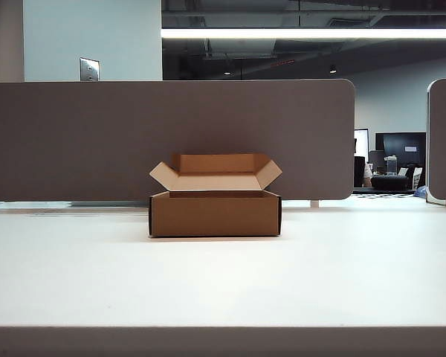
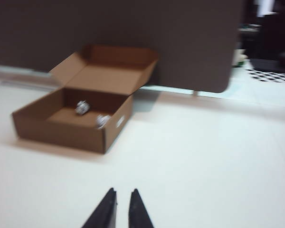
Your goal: Pick up all the paper balls on the table and put them in the paper box.
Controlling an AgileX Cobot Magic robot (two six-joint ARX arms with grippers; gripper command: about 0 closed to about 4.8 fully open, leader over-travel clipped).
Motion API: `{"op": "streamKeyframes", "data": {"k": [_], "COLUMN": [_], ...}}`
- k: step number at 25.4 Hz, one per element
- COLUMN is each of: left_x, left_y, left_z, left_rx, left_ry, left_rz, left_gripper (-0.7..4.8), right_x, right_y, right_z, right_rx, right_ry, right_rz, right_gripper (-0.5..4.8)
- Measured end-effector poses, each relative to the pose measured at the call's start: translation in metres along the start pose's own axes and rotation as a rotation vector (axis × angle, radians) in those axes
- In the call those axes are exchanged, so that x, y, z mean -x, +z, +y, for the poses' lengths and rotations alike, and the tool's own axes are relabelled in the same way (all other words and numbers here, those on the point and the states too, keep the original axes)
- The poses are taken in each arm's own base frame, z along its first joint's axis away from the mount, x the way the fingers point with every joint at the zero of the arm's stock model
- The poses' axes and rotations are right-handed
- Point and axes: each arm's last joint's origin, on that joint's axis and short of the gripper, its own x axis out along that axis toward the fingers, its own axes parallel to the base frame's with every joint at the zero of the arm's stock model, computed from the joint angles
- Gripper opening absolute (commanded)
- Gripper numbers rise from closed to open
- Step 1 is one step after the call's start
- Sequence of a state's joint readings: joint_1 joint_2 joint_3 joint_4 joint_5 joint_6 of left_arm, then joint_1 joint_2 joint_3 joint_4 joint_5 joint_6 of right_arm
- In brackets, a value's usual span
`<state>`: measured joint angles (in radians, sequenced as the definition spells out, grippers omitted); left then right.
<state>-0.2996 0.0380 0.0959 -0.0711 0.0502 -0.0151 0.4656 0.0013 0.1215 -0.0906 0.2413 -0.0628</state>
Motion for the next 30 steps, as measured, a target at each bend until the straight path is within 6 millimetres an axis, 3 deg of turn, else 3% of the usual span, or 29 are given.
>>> {"op": "streamKeyframes", "data": {"k": [10, 30], "left_x": [-0.003, -0.003], "left_y": [-0.026, -0.032], "left_z": [0.003, 0.005], "left_rx": [-0.001, -0.019], "left_ry": [0.082, 0.126], "left_rz": [0.051, 0.088], "left_gripper": [-0.06, -0.06], "right_x": [-0.007, -0.007], "right_y": [-0.038, -0.039], "right_z": [0.005, 0.005], "right_rx": [0.048, 0.078], "right_ry": [0.045, 0.047], "right_rz": [0.104, 0.114], "right_gripper": [0.48, 0.53]}}
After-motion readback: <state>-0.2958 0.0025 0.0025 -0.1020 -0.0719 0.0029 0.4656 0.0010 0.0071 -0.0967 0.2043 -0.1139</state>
